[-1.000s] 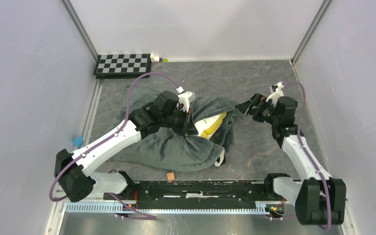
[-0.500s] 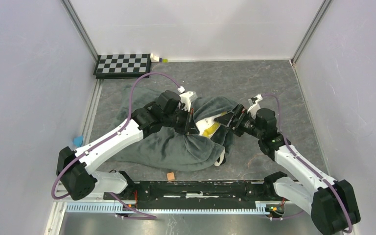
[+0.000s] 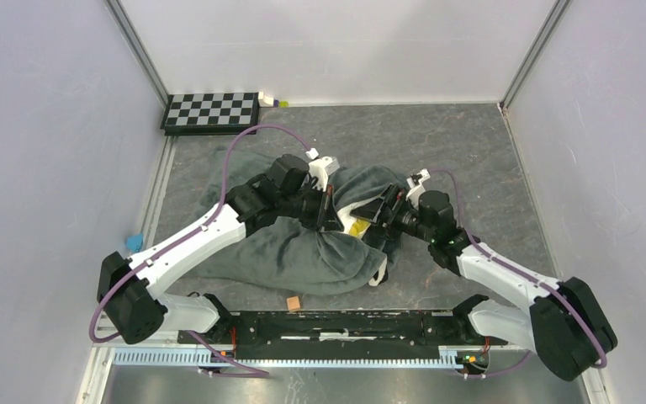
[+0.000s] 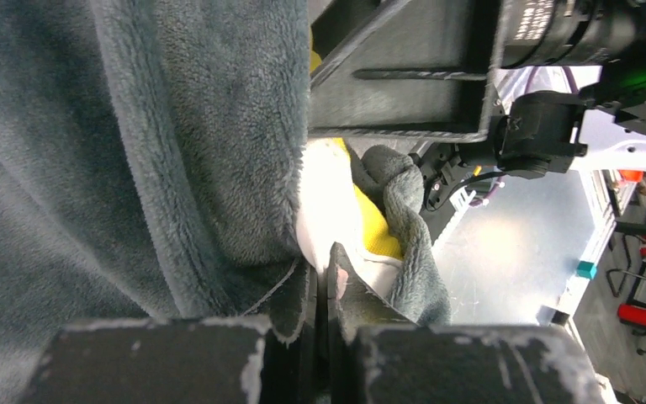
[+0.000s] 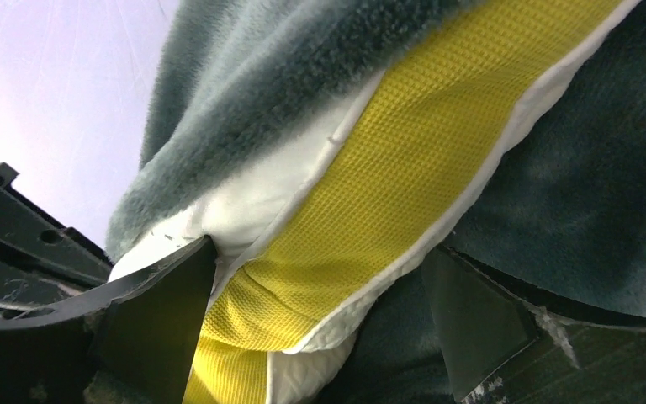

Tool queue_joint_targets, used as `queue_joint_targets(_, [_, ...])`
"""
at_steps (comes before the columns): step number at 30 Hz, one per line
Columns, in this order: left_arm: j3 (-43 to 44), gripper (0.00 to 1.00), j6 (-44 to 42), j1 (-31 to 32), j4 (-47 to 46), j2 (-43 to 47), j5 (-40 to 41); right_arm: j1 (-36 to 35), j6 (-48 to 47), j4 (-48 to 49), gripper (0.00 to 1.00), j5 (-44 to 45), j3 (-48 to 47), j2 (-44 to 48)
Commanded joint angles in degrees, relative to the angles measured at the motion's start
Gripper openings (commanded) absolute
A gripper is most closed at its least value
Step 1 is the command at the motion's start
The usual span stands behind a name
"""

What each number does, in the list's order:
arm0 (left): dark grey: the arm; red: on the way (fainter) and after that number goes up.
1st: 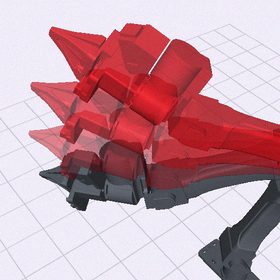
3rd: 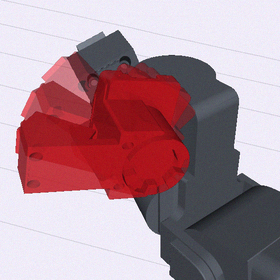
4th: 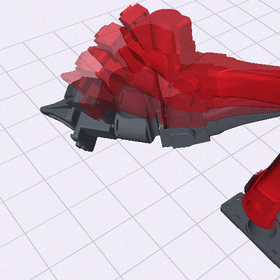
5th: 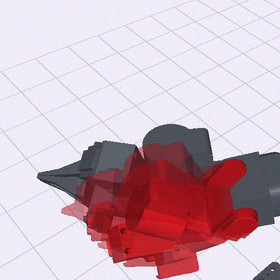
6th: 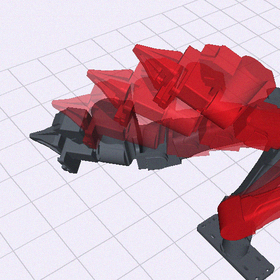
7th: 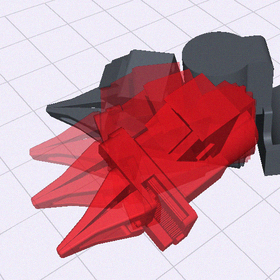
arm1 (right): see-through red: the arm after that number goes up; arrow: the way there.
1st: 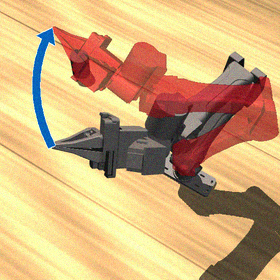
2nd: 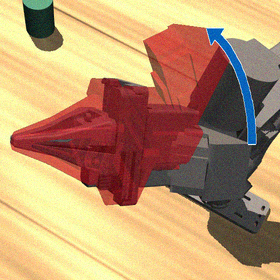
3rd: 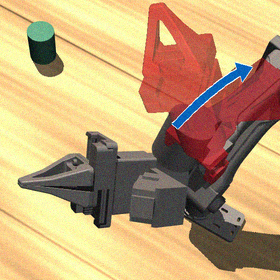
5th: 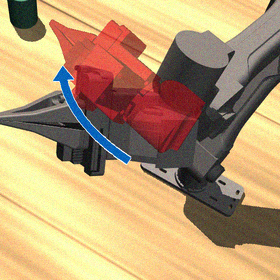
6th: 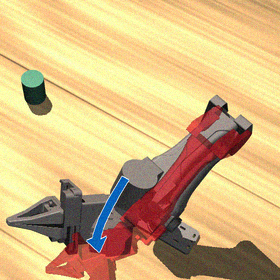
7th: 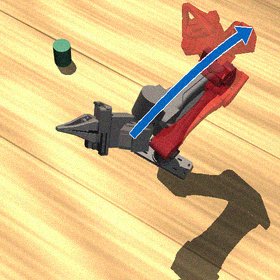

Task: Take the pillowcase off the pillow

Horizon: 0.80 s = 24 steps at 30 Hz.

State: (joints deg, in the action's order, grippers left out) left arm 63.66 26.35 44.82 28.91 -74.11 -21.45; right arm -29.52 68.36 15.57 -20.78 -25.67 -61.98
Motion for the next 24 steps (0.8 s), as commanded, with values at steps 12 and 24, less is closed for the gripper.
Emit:
queue_joint_targets(12, [3.56, 0.68, -2.27, 0.28, 3.75, 3.22, 4.92, -3.44, -8.49, 5.13, 0.00, 4.00, -2.97, -5.57])
queue_joint_targets(24, [19.20, 0.77, -9.16, 10.69, 12.42, -5.77, 36.73, -3.96, -22.98, 10.99, 0.00, -0.89, 1.94, -3.09])
